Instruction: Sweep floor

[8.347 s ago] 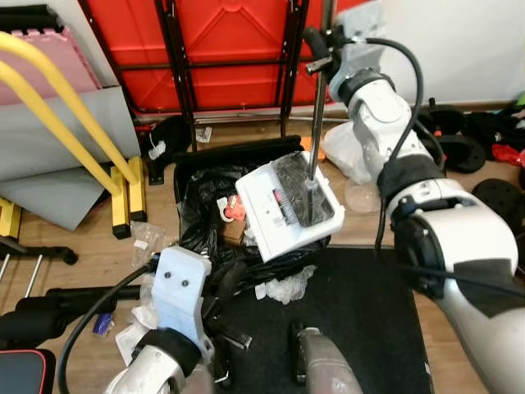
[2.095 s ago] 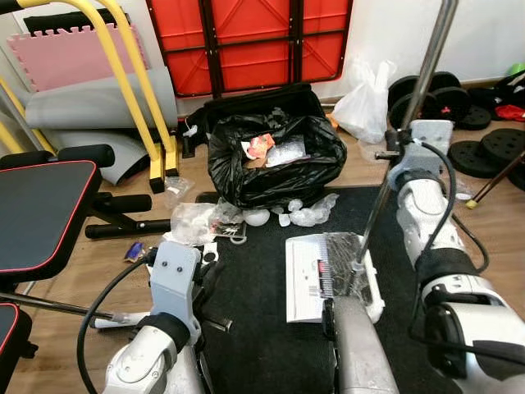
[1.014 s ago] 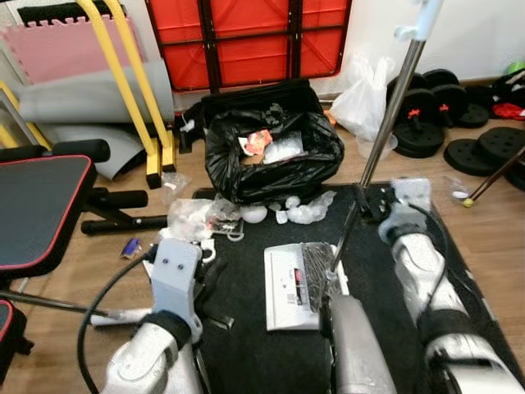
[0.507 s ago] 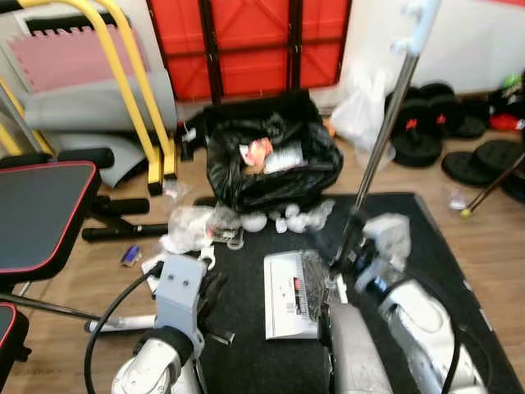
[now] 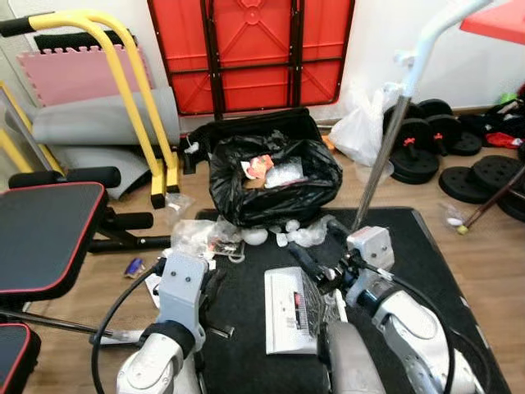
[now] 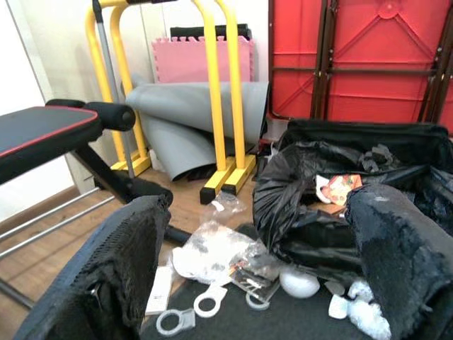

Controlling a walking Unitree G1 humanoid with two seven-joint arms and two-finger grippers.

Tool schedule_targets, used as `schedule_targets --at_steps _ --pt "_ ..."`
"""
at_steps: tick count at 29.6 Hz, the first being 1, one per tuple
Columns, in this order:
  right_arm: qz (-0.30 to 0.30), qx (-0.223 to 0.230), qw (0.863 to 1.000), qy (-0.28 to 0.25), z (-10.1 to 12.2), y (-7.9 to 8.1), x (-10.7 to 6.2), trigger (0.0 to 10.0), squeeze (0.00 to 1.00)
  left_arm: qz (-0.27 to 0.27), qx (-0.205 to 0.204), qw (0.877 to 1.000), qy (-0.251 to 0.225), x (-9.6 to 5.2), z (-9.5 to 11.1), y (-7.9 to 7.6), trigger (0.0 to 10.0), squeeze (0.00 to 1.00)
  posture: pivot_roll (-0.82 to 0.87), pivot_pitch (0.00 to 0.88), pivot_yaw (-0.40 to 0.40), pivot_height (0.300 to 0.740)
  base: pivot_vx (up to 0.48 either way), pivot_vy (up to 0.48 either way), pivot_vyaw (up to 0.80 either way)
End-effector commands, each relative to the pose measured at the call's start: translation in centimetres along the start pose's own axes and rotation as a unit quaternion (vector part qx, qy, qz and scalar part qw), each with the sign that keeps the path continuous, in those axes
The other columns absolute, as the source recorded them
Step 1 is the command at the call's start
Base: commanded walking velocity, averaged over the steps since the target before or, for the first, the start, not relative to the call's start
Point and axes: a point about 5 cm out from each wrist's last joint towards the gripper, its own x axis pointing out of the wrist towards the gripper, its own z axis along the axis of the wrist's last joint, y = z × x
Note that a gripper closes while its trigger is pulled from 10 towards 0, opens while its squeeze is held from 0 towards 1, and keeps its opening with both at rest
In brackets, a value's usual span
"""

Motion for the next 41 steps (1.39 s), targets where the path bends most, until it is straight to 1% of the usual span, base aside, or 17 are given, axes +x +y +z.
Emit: schedule_targets --at_steps 1,8,10,11,13,14,17,20,22,23,26,29,33,35,36,40,41 --pt "0.008 0.006 1.0 0.004 0.0 0.4 0.2 10.0 0.0 0.054 0.007 0.998 0.01 0.0 -0.5 0.8 10.0 0.0 -0.09 0.0 -0.013 0.555 0.0 0.0 0.0" --pt "0.006 0.009 1.0 0.008 0.1 0.3 0.2 10.0 0.0 0.063 0.007 0.998 0.005 0.2 -0.4 1.1 10.0 0.0 -0.09 0.0 -0.015 0.575 0.0 0.0 0.0" --pt "-0.002 0.01 1.0 0.009 0.1 -0.1 0.3 10.0 0.0 0.085 0.006 0.996 0.004 0.3 -0.3 1.8 10.0 0.0 -0.09 0.0 -0.014 0.585 0.0 0.0 0.0" --pt "-0.002 0.01 1.0 0.009 0.1 -0.1 0.3 10.0 0.0 0.085 0.006 0.996 0.004 0.3 -0.3 1.8 10.0 0.0 -0.09 0.0 -0.014 0.585 0.0 0.0 0.0" --pt "-0.015 0.008 1.0 0.013 0.1 -0.7 0.3 10.0 0.0 0.105 0.006 0.994 0.006 0.3 -0.3 2.5 10.0 0.0 -0.09 0.0 -0.011 0.595 0.0 0.0 0.0" --pt "-0.015 0.008 1.0 0.013 0.1 -0.7 0.3 10.0 0.0 0.105 0.006 0.994 0.006 0.3 -0.3 2.5 10.0 0.0 -0.09 0.0 -0.011 0.595 0.0 0.0 0.0" --pt "-0.038 -0.002 0.999 0.028 -0.3 -2.1 0.0 10.0 0.0 0.134 0.007 0.991 0.016 0.1 -0.7 3.8 10.0 0.0 -0.09 0.0 -0.006 0.61 0.0 0.0 0.0" --pt "-0.044 -0.004 0.999 0.031 -0.4 -2.5 -0.1 10.0 0.0 0.143 0.004 0.989 0.022 0.1 -0.9 4.2 10.0 0.0 -0.09 0.0 -0.006 0.615 0.0 0.0 0.0" --pt "-0.053 -0.004 0.998 0.037 -0.6 -3.0 -0.3 10.0 0.0 0.163 -0.01 0.986 0.025 -0.1 -1.2 5.3 10.0 0.0 -0.1 0.0 -0.003 0.625 -0.48 0.0 0.0" --pt "-0.053 -0.004 0.998 0.037 -0.6 -3.0 -0.3 10.0 0.0 0.163 -0.01 0.986 0.025 -0.1 -1.2 5.3 10.0 0.0 -0.1 0.0 -0.003 0.625 -0.48 0.0 0.0" --pt "-0.067 -0.007 0.996 0.049 -1.0 -3.7 -0.6 10.0 0.0 0.182 -0.021 0.982 0.036 -0.3 -1.8 6.5 10.0 0.0 -0.1 0.0 -0.002 0.64 0.0 0.0 0.0" --pt "-0.078 -0.006 0.995 0.057 -1.3 -4.2 -0.7 10.0 0.0 0.188 -0.027 0.981 0.038 -0.4 -2.1 6.9 10.0 0.0 -0.1 0.0 -0.002 0.65 0.0 0.0 0.0" --pt "-0.109 -0.001 0.99 0.085 -2.5 -5.7 -1.3 10.0 0.0 0.214 -0.043 0.974 0.058 -0.8 -3.4 8.3 10.0 0.0 -0.1 0.0 -0.005 0.675 0.0 0.0 0.0" --pt "-0.114 -0.001 0.989 0.09 -2.8 -6.0 -1.4 10.0 0.0 0.219 -0.041 0.973 0.063 -0.9 -3.7 8.5 10.0 0.0 -0.1 0.0 -0.005 0.68 0.0 0.0 0.0" --pt "-0.129 0.001 0.986 0.106 -3.4 -6.7 -1.8 10.0 0.0 0.226 -0.036 0.97 0.079 -1.2 -4.7 9.2 10.0 0.0 -0.1 0.0 -0.006 0.69 0.0 0.0 0.0" --pt "-0.146 0.006 0.982 0.121 -4.1 -7.5 -2.1 10.0 0.0 0.231 -0.034 0.967 0.098 -1.5 -5.8 9.9 10.0 0.0 -0.1 0.0 -0.006 0.7 0.0 0.0 0.0" --pt "-0.165 0.016 0.976 0.138 -5.0 -8.3 -2.6 10.0 0.0 0.239 -0.04 0.963 0.121 -1.9 -7.3 10.7 10.0 0.0 -0.1 0.0 -0.003 0.71 0.0 0.0 0.0"
